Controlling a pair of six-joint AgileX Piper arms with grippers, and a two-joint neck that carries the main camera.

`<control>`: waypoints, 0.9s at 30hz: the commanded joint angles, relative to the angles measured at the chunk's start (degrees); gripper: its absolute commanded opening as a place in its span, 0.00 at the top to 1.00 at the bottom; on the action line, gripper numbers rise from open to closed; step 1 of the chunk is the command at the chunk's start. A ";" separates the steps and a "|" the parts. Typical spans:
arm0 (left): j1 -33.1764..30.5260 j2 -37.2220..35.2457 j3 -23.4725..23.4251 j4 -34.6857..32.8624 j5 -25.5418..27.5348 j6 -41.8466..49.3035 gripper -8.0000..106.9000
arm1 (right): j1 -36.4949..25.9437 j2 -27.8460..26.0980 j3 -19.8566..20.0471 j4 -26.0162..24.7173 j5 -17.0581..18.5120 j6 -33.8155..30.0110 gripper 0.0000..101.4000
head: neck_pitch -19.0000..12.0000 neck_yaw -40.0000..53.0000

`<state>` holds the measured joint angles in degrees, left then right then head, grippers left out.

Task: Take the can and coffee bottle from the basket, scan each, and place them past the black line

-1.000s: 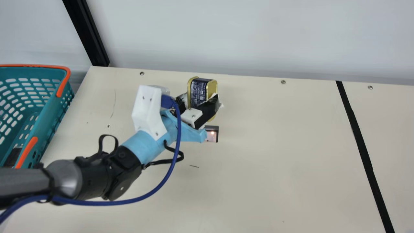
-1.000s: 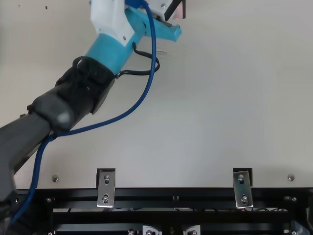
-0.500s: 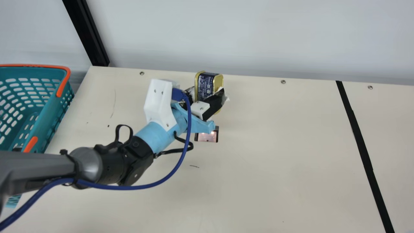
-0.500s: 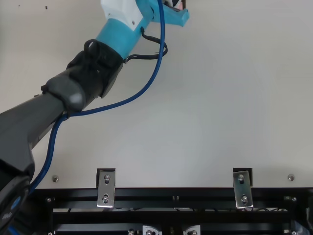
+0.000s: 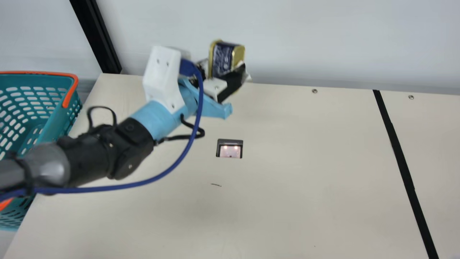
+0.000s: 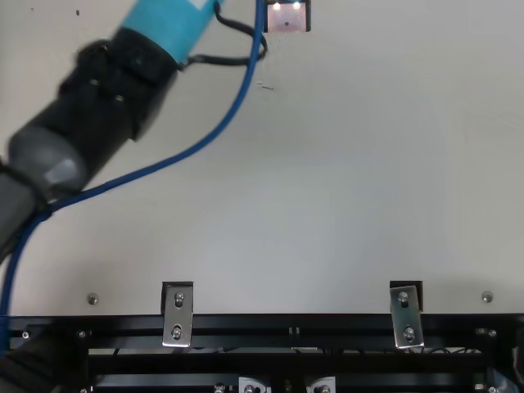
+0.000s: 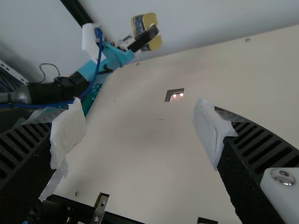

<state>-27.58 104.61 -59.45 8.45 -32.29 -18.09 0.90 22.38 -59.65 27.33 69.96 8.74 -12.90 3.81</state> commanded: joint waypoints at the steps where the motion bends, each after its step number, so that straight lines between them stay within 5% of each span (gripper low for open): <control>1: 0.88 -3.40 -2.48 1.95 8.71 -0.14 0.84 | 0.00 0.00 0.00 0.00 0.00 0.00 0.00 | -0.20 -0.37; 8: 1.13 -10.51 -6.56 12.40 25.83 -7.81 0.84 | 0.00 0.00 0.00 0.00 0.00 0.00 0.00 | -0.20 -0.37; 15: -4.40 -17.07 -2.70 18.80 38.95 -10.41 0.84 | 0.00 0.00 0.00 0.00 0.00 0.00 0.00 | -0.20 -0.37; 21: -9.28 -22.35 1.37 5.34 49.62 7.94 0.84 | 0.00 0.00 0.00 0.00 0.00 0.00 0.00 | -0.20 -0.37; 27: -5.67 -26.54 -2.54 -13.17 64.37 32.66 0.84 | 0.00 0.00 0.00 0.00 0.00 0.00 0.00 | -0.20 -0.37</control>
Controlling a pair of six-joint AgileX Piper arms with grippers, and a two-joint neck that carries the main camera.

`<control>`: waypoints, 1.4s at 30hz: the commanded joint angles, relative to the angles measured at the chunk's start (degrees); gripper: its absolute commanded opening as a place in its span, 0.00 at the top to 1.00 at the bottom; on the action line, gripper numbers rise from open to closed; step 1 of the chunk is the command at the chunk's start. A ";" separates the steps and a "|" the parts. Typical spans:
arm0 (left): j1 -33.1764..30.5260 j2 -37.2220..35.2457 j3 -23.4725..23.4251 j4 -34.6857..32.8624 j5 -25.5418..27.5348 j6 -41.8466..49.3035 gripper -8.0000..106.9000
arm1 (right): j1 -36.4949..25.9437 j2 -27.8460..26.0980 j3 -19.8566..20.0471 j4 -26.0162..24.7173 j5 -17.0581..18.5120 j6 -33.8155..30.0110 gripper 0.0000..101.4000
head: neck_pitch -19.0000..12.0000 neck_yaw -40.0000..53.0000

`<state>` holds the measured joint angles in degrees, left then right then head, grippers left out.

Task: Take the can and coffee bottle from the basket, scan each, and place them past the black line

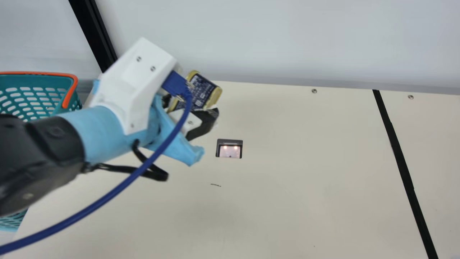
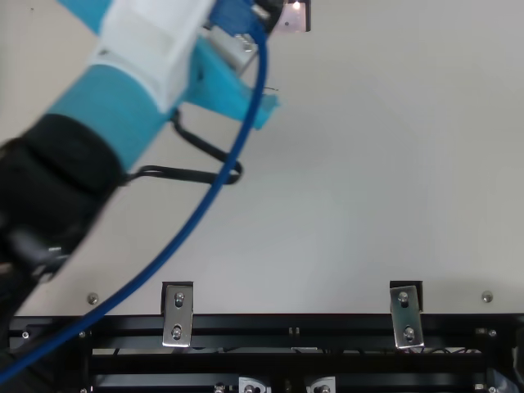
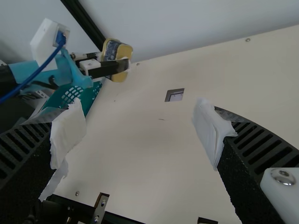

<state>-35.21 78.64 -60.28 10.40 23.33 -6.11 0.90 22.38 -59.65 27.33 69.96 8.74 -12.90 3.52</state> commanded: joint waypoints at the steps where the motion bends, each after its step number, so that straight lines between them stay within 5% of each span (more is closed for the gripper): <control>1: 3.32 -0.87 -2.43 -17.12 11.07 24.04 0.84 | 0.00 0.00 0.00 0.00 0.00 0.00 0.00 | -0.20 -0.07; 8: 14.27 -0.98 -6.28 -27.55 27.23 46.19 0.84 | 0.00 0.00 0.00 0.00 0.00 0.00 0.00 | -0.20 -0.07; 14: 19.27 0.59 -6.12 -29.85 34.01 58.91 0.84 | 0.00 0.00 0.00 0.00 0.00 0.00 0.00 | -0.20 -0.07; 27: 14.47 8.79 -6.44 -33.65 34.40 70.01 0.84 | 0.00 0.00 0.00 0.00 0.00 0.00 0.00 | -0.20 -0.07; 42: 3.01 26.51 -14.56 -36.94 30.10 71.42 0.84 | 0.00 0.00 0.00 0.00 0.00 0.00 0.00 | -0.20 -0.07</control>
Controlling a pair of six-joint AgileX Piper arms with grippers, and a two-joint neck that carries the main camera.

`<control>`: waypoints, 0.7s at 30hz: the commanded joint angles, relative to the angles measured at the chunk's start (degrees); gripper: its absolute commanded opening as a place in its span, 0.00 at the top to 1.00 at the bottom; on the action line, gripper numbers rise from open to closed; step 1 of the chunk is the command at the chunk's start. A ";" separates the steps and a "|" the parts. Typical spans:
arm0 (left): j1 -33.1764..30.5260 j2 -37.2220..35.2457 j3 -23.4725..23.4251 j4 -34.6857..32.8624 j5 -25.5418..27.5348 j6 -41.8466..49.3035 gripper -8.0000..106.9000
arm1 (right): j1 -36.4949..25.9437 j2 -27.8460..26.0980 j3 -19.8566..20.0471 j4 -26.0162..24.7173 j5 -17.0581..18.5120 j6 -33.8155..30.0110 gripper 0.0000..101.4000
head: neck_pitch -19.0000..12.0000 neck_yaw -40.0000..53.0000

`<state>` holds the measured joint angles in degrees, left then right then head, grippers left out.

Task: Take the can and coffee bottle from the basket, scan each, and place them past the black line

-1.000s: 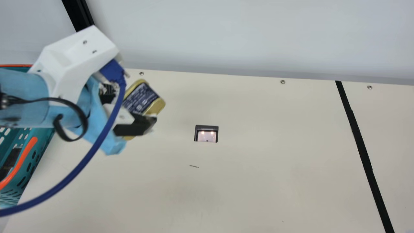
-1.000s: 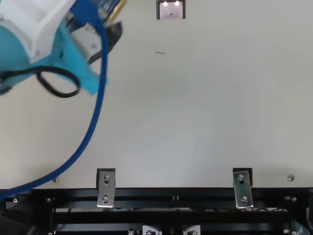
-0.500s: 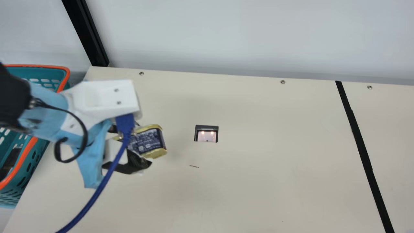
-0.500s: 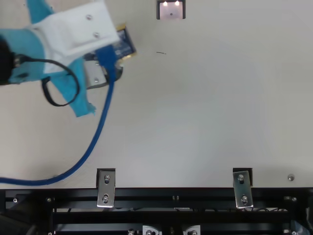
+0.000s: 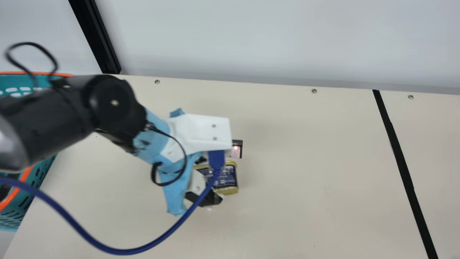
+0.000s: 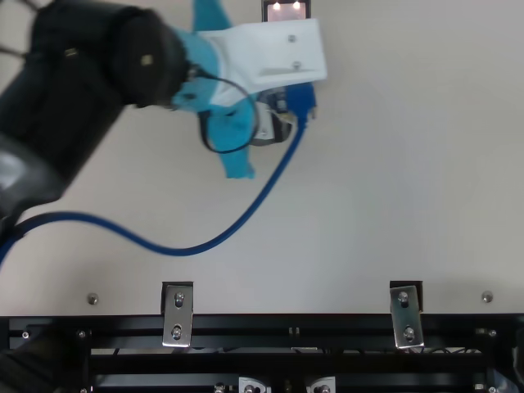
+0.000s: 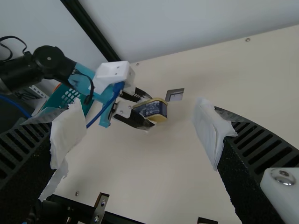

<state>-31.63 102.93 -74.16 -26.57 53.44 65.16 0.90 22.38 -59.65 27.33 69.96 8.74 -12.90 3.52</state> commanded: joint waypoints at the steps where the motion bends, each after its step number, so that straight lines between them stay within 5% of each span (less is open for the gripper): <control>1: -1.00 3.18 -1.24 0.13 -0.07 0.18 0.84 | 0.00 0.00 0.00 0.00 0.00 0.00 0.00 | -0.20 -0.07; 9: -1.97 7.73 -4.75 1.41 1.46 0.77 0.84 | 0.00 0.00 0.00 0.00 0.00 0.00 0.00 | -0.20 -0.07; 12: -1.80 8.06 -5.29 1.40 1.49 1.20 0.15 | 0.00 0.00 0.00 0.00 0.00 0.00 0.00 | -0.20 -0.07; 21: 1.63 -1.11 -2.23 -7.12 -0.79 4.71 0.15 | 0.00 0.00 0.00 0.00 0.00 0.00 0.00 | -0.20 -0.07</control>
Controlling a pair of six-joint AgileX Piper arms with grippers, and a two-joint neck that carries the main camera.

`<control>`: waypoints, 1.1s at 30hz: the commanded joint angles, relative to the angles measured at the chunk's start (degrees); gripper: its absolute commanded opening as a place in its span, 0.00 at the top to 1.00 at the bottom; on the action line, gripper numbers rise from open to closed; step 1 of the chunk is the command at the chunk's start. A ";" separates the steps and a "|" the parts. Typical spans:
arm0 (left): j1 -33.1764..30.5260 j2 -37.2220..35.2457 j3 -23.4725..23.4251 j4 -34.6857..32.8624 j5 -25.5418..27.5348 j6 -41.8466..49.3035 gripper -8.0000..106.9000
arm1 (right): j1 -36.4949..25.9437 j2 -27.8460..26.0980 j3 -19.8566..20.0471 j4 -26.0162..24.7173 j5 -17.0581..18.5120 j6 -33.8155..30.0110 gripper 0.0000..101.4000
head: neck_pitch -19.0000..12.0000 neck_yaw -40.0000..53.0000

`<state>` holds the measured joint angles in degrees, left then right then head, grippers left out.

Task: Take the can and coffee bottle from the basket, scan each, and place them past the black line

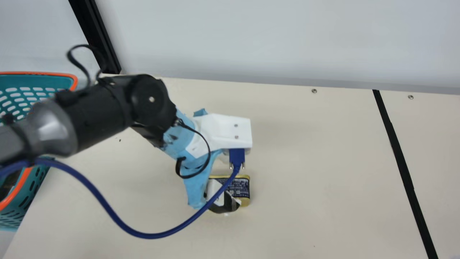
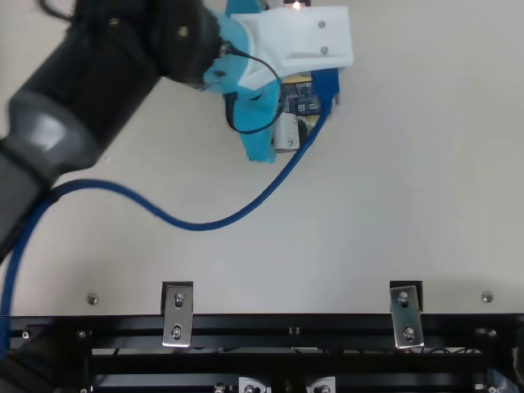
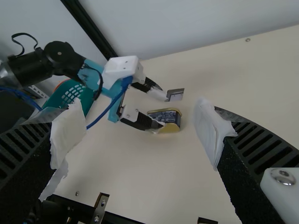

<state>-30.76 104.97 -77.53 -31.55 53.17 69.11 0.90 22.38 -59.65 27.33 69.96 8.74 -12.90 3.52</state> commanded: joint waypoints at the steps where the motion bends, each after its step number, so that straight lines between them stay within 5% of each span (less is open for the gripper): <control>1: 1.64 -5.03 2.41 -3.44 -1.15 1.44 0.15 | 0.00 0.00 0.00 0.00 0.00 0.00 0.00 | -0.20 -0.07; 8: 8.55 -17.65 13.95 -12.59 -13.98 7.13 0.15 | -0.04 4.08 -0.78 0.23 -3.68 -3.70 0.00 | -0.20 -0.07; 23: 16.68 -47.83 37.94 -43.89 -36.53 27.07 0.15 | 7.14 33.47 -6.64 0.76 -23.52 -21.27 0.00 | -0.20 -0.07; 28: 18.00 -57.78 44.10 -50.91 -40.36 29.12 0.15 | 10.78 42.91 -11.83 0.81 -25.06 -26.92 0.00 | -0.20 -0.07; 33: 21.43 -65.66 50.11 -56.00 -42.02 27.52 0.15 | 13.62 50.63 -17.59 0.92 -22.99 -32.89 0.00 | -0.20 -0.07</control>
<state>-10.57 44.32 -30.19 -85.17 11.30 97.25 13.77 68.55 -74.93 28.28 45.95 -21.67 -12.90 3.52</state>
